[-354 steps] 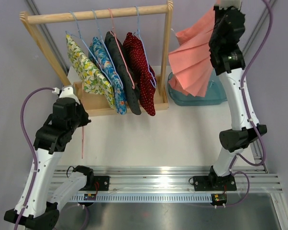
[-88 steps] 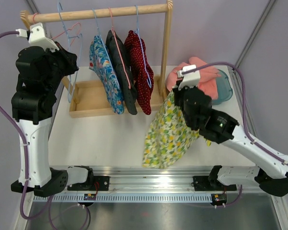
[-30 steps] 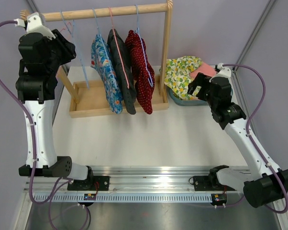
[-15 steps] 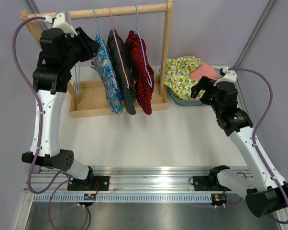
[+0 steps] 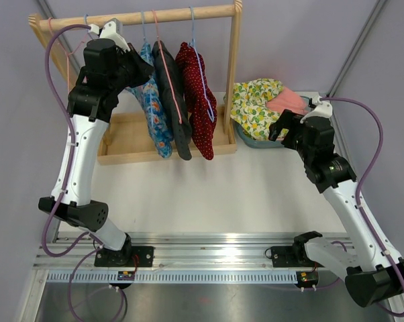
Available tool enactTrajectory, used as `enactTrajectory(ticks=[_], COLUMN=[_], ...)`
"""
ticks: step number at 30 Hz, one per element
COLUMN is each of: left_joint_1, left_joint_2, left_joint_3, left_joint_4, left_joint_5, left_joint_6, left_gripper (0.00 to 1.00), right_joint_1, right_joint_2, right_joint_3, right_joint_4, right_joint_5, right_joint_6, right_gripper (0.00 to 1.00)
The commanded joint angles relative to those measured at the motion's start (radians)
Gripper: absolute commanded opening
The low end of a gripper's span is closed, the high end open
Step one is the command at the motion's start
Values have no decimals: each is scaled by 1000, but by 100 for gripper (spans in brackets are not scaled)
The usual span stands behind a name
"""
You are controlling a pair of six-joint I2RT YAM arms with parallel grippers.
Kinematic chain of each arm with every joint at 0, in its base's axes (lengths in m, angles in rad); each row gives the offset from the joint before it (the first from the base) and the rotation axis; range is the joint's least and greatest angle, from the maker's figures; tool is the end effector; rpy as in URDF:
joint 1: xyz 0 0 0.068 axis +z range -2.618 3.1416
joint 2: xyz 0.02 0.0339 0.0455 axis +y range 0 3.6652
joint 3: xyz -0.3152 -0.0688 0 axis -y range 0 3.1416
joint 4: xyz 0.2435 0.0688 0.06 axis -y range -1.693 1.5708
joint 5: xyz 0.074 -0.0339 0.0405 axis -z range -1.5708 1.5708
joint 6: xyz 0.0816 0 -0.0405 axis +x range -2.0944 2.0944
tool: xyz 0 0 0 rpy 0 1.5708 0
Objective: Remove the skirt from the hanger
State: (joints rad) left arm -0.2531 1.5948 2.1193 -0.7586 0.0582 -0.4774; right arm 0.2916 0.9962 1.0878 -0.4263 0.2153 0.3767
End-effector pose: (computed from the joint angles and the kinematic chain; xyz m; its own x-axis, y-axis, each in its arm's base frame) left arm 0.3469 -0.0946 0.5664 -0.3395 -0.3860 -0.8578 0.1675 0.8725 -0.4589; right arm 0.2261 0.0497 0.4096 -0.3248 0.2777 -0.9041 0.0343 0.9587 0.2822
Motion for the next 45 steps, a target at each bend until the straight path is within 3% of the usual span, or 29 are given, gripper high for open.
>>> enactTrajectory(ticks=[1, 3, 6, 7, 10, 12, 16, 26, 33, 45], left_joint_1=[-12, -12, -17, -18, -20, -20, -20, -20, -20, -18], left_joint_2=[4, 1, -1, -2, -3, -4, -18, -88, -110, -170], left_joint_3=[7, 4, 37, 50, 138, 183, 257, 232, 226, 188], left_joint_4=[68, 67, 47, 36, -5, -24, -45, -53, -64, -51], left_joint_5=[-54, -55, -54, -69, -84, -92, -96, -89, -86, -74], left_joint_6=[16, 19, 28, 37, 43, 43, 43, 42, 51, 56], left_gripper=[2, 0, 0, 0, 0, 0, 0, 0, 0, 0], right_joint_1=[-2, -3, -2, -3, 32, 96, 454, 832, 928, 932], right_joint_2=[-22, -27, -39, -51, -51, -24, 137, 479, 714, 825], right_joint_3=[-5, -3, 1, 4, 50, 105, 334, 642, 909, 974], right_joint_4=[0, 1, 44, 87, 133, 120, 29, 98, 78, 101], right_joint_5=[-4, -16, -183, -303, -389, -341, -23, 134, 162, 203], right_joint_6=[-19, -21, -51, -58, -42, -48, -154, -188, -237, -248], right_gripper=[99, 99, 99, 99, 99, 100, 99, 99, 100, 99])
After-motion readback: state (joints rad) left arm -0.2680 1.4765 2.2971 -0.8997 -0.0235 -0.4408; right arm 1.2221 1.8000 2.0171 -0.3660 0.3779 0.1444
